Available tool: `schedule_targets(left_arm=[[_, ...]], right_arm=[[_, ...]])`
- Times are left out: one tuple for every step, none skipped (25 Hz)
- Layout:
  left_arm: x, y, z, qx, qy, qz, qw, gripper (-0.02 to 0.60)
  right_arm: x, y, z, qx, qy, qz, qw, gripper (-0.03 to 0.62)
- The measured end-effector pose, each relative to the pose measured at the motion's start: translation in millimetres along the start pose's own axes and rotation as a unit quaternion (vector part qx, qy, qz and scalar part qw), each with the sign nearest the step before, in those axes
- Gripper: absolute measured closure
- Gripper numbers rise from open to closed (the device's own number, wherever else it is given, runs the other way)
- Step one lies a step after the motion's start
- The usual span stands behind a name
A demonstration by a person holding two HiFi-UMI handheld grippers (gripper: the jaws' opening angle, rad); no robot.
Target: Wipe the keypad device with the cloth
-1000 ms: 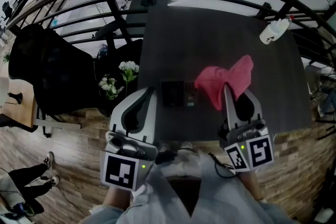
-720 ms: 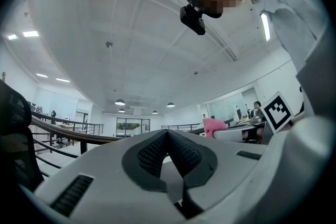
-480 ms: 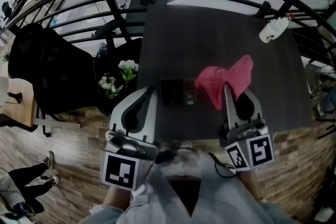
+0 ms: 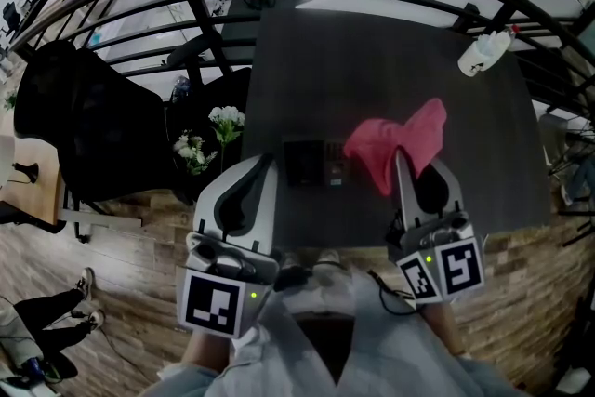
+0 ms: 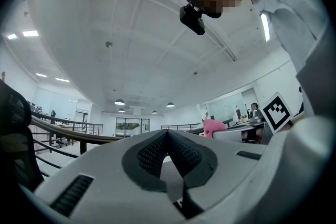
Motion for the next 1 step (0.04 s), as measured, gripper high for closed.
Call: schedule_targets(left_arm=[[0.1,0.0,0.1,0.0,0.0,-0.001,1.0,0.574]], right_arm=[[0.0,-0.2,0.3,0.0,0.0,0.0,1.0,0.54]])
Point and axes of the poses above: the fingertips, and each gripper's own axes: x backward along the fingers, z to its left, y out of its top, the point moved 6 cm from there along x, backward along the fingers, and after that the axes turned 9 degrees about -x, right-handed, at the moved point
